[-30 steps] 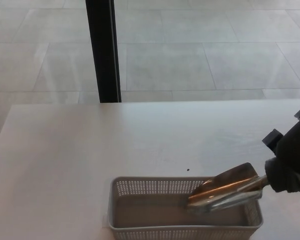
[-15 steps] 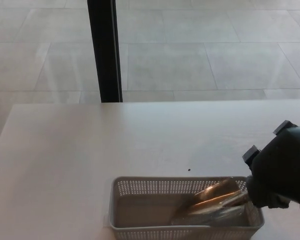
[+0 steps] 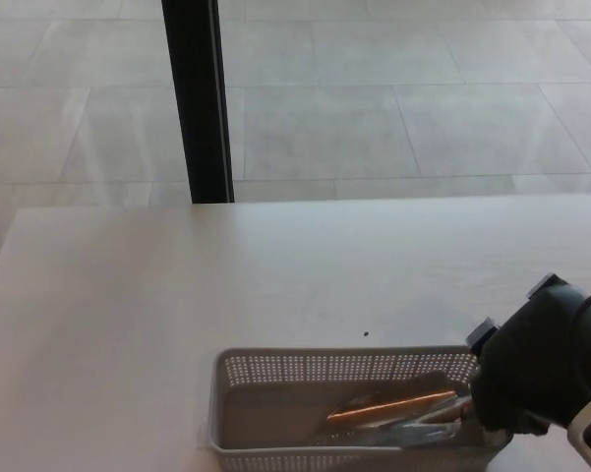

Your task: A garden tool is kept on the righthand side and a container is kept on the lefthand side on a desk infront of the robot. the robot uses its right hand to pick up the garden tool and makes a scooping motion inside the container

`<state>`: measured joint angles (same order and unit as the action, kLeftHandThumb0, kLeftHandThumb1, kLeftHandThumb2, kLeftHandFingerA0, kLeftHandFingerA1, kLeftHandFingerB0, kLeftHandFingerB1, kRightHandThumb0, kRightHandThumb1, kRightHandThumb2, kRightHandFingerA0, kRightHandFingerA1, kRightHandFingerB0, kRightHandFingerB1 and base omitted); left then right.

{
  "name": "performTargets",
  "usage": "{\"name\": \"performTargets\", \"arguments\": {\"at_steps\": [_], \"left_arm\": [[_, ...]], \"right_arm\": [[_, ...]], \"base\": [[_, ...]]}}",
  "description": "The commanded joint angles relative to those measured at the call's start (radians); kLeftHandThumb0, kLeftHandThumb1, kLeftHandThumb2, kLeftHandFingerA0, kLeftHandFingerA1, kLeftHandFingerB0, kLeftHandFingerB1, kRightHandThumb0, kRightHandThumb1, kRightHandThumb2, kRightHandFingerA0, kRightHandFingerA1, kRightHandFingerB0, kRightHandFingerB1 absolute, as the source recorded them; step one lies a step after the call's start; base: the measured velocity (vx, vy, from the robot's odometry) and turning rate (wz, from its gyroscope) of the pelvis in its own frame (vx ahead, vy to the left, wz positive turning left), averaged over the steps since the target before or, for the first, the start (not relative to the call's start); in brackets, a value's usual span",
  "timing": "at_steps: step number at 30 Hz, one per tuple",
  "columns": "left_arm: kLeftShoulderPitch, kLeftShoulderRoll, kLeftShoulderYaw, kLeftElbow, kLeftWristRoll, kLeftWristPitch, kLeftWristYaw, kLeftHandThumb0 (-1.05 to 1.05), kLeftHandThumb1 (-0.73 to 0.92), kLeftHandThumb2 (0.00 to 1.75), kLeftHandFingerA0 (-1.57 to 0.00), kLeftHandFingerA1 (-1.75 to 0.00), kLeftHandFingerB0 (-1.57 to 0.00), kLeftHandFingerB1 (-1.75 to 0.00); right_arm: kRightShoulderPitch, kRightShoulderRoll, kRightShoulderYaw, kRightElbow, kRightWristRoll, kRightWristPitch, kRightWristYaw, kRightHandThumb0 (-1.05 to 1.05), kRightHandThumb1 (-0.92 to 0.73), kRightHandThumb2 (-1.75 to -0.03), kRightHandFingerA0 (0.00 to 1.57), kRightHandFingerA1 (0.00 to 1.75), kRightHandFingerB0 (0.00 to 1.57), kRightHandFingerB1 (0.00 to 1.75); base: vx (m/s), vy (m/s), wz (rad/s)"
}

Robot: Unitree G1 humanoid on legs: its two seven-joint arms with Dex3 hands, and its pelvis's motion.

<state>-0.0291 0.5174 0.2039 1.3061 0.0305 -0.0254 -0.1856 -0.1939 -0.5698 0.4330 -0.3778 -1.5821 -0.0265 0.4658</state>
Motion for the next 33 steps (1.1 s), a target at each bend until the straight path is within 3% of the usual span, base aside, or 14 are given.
{"name": "performTargets", "arguments": {"at_steps": [1,9,10,11,12,13,14,19,21,29,30,31,32,33], "left_arm": [[-0.008,0.019,-0.003,0.007,0.002,0.018,0.002,-0.53,0.66,0.60,-0.59,-0.64,-0.54,-0.51],[-0.017,0.017,-0.008,-0.001,-0.005,0.018,-0.019,-0.52,0.66,0.60,-0.58,-0.65,-0.53,-0.51],[-0.020,0.019,-0.008,-0.001,-0.004,0.025,-0.014,-0.51,0.66,0.60,-0.60,-0.64,-0.54,-0.50],[-0.019,0.021,-0.011,-0.003,-0.001,0.019,-0.017,-0.52,0.67,0.60,-0.59,-0.64,-0.52,-0.51],[-0.021,0.023,-0.013,-0.004,0.000,0.019,-0.018,-0.52,0.67,0.60,-0.59,-0.64,-0.52,-0.51],[-0.025,0.025,-0.014,-0.002,0.001,0.022,-0.027,-0.52,0.67,0.60,-0.58,-0.64,-0.52,-0.51],[-0.028,0.023,-0.013,0.000,0.000,0.025,-0.023,-0.51,0.66,0.60,-0.59,-0.64,-0.53,-0.51],[-0.034,0.016,-0.011,0.006,-0.001,0.024,-0.010,-0.51,0.65,0.59,-0.60,-0.66,-0.54,-0.52],[-0.033,0.012,-0.029,0.007,0.016,0.016,-0.011,-0.52,0.66,0.60,-0.62,-0.66,-0.54,-0.52],[-0.022,0.012,-0.035,-0.001,0.006,0.007,-0.020,-0.53,0.66,0.60,-0.59,-0.68,-0.54,-0.53],[-0.023,0.011,-0.034,0.001,0.006,0.007,-0.020,-0.53,0.66,0.60,-0.58,-0.66,-0.53,-0.52],[-0.029,0.015,-0.034,0.001,0.006,0.011,-0.020,-0.53,0.66,0.60,-0.58,-0.66,-0.53,-0.52],[-0.031,0.016,-0.041,0.001,0.013,0.010,-0.020,-0.52,0.68,0.60,-0.57,-0.67,-0.53,-0.53],[-0.031,0.017,-0.043,0.001,0.015,0.011,-0.020,-0.53,0.67,0.60,-0.57,-0.66,-0.53,-0.52]], "right_arm": [[-0.012,0.055,0.066,0.046,-0.074,0.005,-0.062,-0.52,-0.77,-0.73,1.00,1.75,0.69,1.40],[-0.081,0.150,0.120,0.082,-0.062,0.011,-0.035,-0.48,-0.74,-0.70,0.98,1.75,0.70,1.45],[-0.093,0.174,0.123,0.097,-0.057,0.021,-0.045,-0.47,-0.73,-0.70,0.99,1.75,0.77,1.23],[-0.108,0.185,0.130,0.108,-0.065,0.024,-0.060,-0.53,-0.57,-1.03,1.24,1.40,0.79,1.00],[-0.107,0.186,0.130,0.108,-0.067,0.026,-0.061,-0.53,-0.57,-1.03,1.24,1.40,0.79,1.00],[-0.116,0.197,0.130,0.116,-0.066,0.031,-0.065,-0.52,-0.58,-1.05,1.24,1.39,0.81,1.02],[-0.138,0.204,0.135,0.128,-0.066,0.023,-0.056,-0.45,-0.66,-0.76,1.01,1.75,0.78,1.24],[-0.170,0.227,0.149,0.164,-0.065,0.032,-0.076,-0.46,-0.64,-0.81,1.01,1.75,0.76,1.32],[-0.151,0.233,0.144,0.183,-0.060,0.050,-0.133,-0.46,-0.68,-0.84,1.04,1.75,0.73,1.56],[-0.079,0.281,-0.032,0.210,0.182,0.078,-0.232,-0.36,-0.59,-1.06,1.01,1.75,0.79,1.25],[-0.069,0.287,-0.061,0.211,0.223,0.072,-0.252,-0.35,-0.58,-1.05,0.99,1.75,0.77,1.41],[-0.062,0.315,-0.106,0.211,0.285,0.086,-0.242,-0.35,-0.60,-1.00,0.99,1.75,0.73,1.28],[-0.046,0.338,-0.160,0.213,0.356,0.088,-0.263,-0.33,-0.54,-1.01,0.99,1.75,0.80,0.79],[-0.036,0.352,-0.194,0.212,0.399,0.092,-0.268,-0.33,-0.54,-1.07,1.00,1.75,0.83,0.72]], "base": [[0.00,0.000,0.00],[0.00,0.000,0.00],[0.00,0.000,0.00],[0.00,0.000,0.00],[0.00,0.000,0.00],[0.00,0.000,0.00],[0.00,0.000,0.00],[0.00,0.000,0.00],[0.00,0.000,0.00],[0.00,0.000,0.00],[0.00,0.000,0.00],[0.00,0.000,0.00],[0.00,0.000,0.00],[0.00,0.000,0.00]]}}
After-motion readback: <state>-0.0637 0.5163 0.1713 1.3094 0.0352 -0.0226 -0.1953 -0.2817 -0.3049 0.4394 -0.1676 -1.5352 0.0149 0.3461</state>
